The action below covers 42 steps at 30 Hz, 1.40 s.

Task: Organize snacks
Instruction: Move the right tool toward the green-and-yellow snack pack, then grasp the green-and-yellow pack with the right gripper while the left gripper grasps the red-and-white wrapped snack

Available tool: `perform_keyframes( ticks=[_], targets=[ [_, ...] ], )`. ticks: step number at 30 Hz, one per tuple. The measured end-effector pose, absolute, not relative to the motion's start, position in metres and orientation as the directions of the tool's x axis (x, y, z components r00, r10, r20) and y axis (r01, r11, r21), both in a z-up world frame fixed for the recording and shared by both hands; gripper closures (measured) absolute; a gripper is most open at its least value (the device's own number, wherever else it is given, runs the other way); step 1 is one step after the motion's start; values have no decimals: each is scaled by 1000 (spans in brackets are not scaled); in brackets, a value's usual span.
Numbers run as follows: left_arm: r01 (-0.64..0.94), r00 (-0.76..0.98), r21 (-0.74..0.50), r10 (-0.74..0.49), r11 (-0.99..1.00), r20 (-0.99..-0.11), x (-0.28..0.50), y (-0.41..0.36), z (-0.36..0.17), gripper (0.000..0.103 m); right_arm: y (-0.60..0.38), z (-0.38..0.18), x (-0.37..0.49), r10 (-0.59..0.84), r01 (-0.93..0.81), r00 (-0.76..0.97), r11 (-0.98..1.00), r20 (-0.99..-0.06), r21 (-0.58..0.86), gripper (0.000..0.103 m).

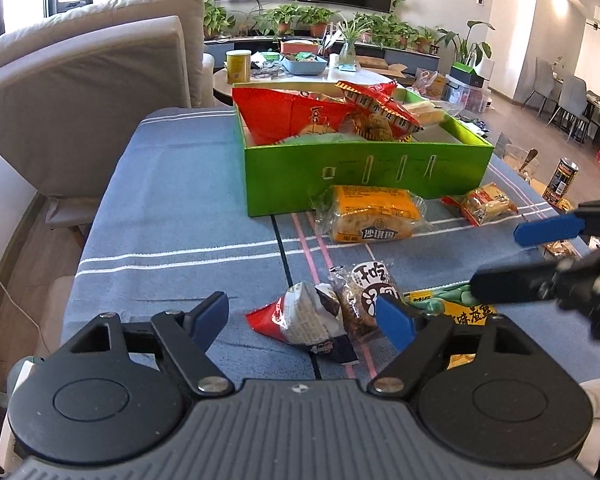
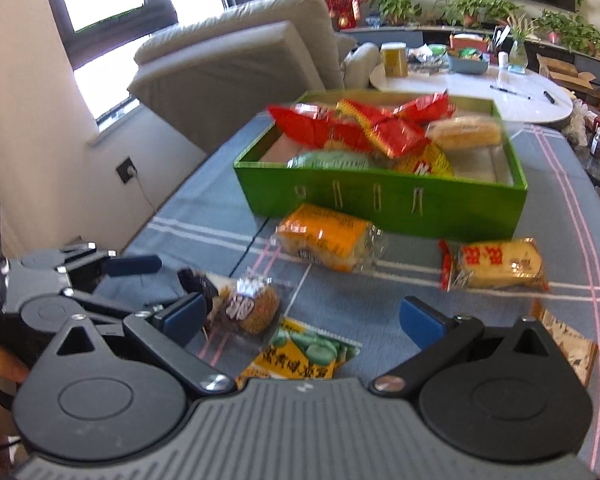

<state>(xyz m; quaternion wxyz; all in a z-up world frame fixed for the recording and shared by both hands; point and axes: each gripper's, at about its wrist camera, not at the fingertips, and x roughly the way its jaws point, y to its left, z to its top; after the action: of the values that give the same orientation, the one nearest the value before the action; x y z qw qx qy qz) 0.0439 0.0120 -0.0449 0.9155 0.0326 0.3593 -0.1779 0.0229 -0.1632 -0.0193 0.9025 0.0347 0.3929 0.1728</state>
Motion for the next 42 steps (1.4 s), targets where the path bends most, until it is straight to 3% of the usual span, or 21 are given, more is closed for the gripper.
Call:
perform_keyframes(
  ticks=[13,22,28,35,42],
  targets=[
    [320,660,-109,-304,941,-687,53,10,-55,35,-149,-42,25,317,-293,562,940,-764,174,11],
    [333,653,-132,-329,933,-682,55,10,-56,50,-143,-54,29,293,-292,539,944,-789,152,11],
    [324,653,-135,-325,936,-685,55,11,-56,48,-149,-58,30,231,-261,555,961,-799,96,11],
    [297,665,-113,-291,948,-688,56,11,-57,34,-168,-57,34,177,-190,584,979,-792,78,11],
    [275,664,-130,-286,952,-690,60,15,-60,31,-158,-54,33,269,-239,550,958,-791,160,11]
  ],
)
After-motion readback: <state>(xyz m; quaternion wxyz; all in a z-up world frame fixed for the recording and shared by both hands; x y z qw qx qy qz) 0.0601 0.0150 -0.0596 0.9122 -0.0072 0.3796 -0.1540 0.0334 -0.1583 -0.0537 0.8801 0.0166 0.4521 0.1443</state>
